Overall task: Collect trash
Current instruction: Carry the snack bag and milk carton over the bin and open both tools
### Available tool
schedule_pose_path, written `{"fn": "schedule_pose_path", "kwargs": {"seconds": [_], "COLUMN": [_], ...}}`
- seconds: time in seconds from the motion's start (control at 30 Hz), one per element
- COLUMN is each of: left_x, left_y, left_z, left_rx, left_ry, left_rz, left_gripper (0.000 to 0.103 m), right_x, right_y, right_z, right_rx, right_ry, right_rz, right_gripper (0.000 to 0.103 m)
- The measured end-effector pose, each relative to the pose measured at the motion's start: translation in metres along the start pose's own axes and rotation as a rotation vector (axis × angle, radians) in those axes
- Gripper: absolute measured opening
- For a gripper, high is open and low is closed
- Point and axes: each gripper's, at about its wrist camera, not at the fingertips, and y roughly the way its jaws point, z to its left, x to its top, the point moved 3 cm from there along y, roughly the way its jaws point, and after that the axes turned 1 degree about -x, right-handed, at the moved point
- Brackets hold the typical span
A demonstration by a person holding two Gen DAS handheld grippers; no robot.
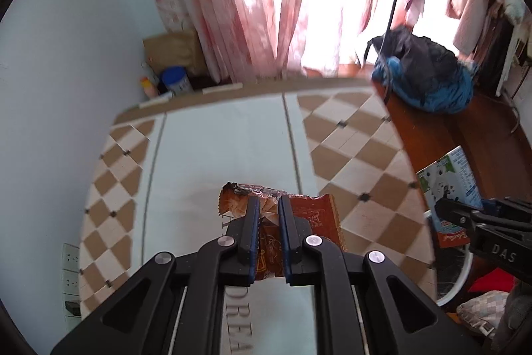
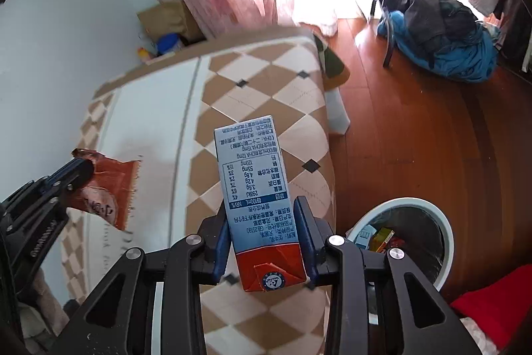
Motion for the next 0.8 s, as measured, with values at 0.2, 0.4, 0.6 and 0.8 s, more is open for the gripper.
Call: {"fn": "schedule_pose_path", "kwargs": {"seconds": [0.2, 0.4, 0.6, 0.8], "left_x": [0.007, 0.009, -0.002, -0.028], "left_y": [-0.071, -0.114, -0.097, -0.036], "left_z": [-0.033, -0.097, -0.171, -0.243], "left_rx": [-0.044, -0.157, -0.241, -0.294], "left_ry": [0.051, 0.125, 0.198, 0.247], "left_rz": [-0.109, -0.170, -0.130, 0.009], "left_gripper": [0.008, 0.008, 0.008, 0.008], "right_x": [-0.018, -0.042, -0.077, -0.120], "right_y": [-0.078, -0.141, -0.149, -0.104], "right_z": [-0.012, -0.057, -0.134, -0.212], "right_rx": [0.008, -0.043, -0.117, -0.140], "right_ry": [0.027, 0.080, 0.191, 0.320], "right_rz": [-0.105, -0.179, -0.162, -0.057], "right_gripper": [0.037, 0.037, 0.037, 0.037]}}
